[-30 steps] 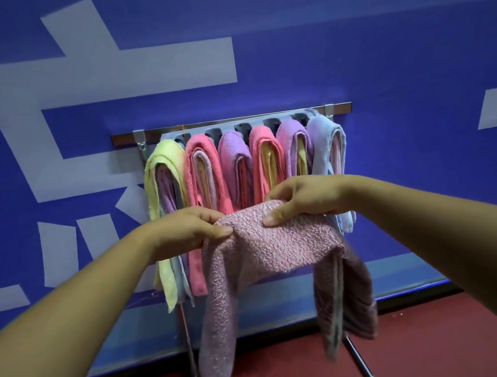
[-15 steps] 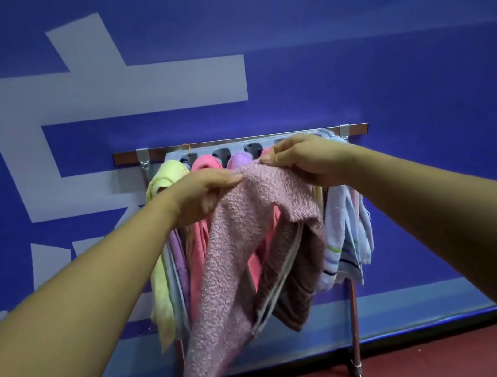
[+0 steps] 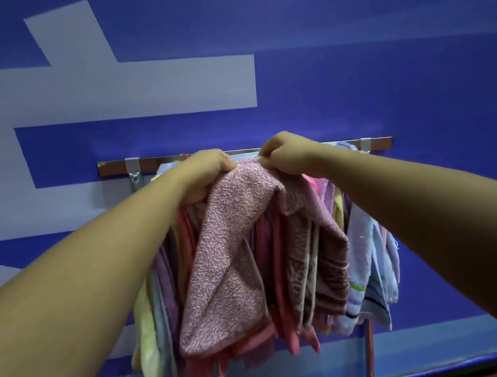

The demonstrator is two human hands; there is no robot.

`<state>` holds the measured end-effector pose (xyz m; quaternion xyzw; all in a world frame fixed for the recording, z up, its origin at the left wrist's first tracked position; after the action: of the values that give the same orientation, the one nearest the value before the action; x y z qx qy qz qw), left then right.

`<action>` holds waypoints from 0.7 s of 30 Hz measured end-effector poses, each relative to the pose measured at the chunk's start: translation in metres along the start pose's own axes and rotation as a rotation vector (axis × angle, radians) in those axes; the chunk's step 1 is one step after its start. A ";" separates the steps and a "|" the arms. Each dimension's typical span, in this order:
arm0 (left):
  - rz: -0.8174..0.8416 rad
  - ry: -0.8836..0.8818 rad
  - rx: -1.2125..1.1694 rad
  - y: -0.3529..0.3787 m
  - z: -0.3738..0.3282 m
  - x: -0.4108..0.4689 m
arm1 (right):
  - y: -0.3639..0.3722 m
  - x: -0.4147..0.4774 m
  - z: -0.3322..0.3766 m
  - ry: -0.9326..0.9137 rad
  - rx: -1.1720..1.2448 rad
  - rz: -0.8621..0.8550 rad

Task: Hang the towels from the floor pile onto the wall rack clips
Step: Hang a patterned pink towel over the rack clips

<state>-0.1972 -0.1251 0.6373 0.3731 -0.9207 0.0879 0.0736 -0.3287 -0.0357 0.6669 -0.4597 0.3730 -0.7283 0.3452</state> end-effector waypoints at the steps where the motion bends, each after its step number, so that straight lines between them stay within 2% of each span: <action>1: -0.058 0.035 0.061 -0.005 0.002 0.004 | 0.003 0.003 -0.003 -0.006 -0.035 -0.006; 3: -0.164 0.105 0.166 -0.011 0.003 0.012 | 0.003 0.008 -0.006 -0.001 -0.028 -0.077; 7: -0.324 0.275 0.297 -0.012 -0.008 0.019 | 0.005 0.016 -0.009 0.035 0.176 -0.269; 12: -0.284 0.382 0.721 0.004 -0.003 0.016 | 0.023 0.016 -0.004 -0.050 -0.180 -0.261; 16: -0.283 0.424 0.797 0.006 0.012 0.015 | 0.025 0.009 -0.002 -0.111 -0.299 -0.259; 18: -0.285 0.492 0.832 0.008 0.019 0.009 | 0.033 0.004 0.000 -0.191 -0.317 -0.196; 21: -0.380 0.627 1.007 0.005 0.020 -0.003 | 0.042 -0.003 -0.003 -0.253 -0.293 -0.108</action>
<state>-0.2000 -0.1235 0.6166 0.4756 -0.6186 0.6019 0.1698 -0.3237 -0.0527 0.6284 -0.6122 0.4036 -0.6199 0.2793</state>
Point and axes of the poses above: each hand's wrist, its own x-axis towards the middle knuckle, its own y-axis out of the palm, z = x × y, the point moved 6 cm from there along x, towards the middle knuckle, and after that the axes turned 12 degrees about -x, right-handed, at the moved point
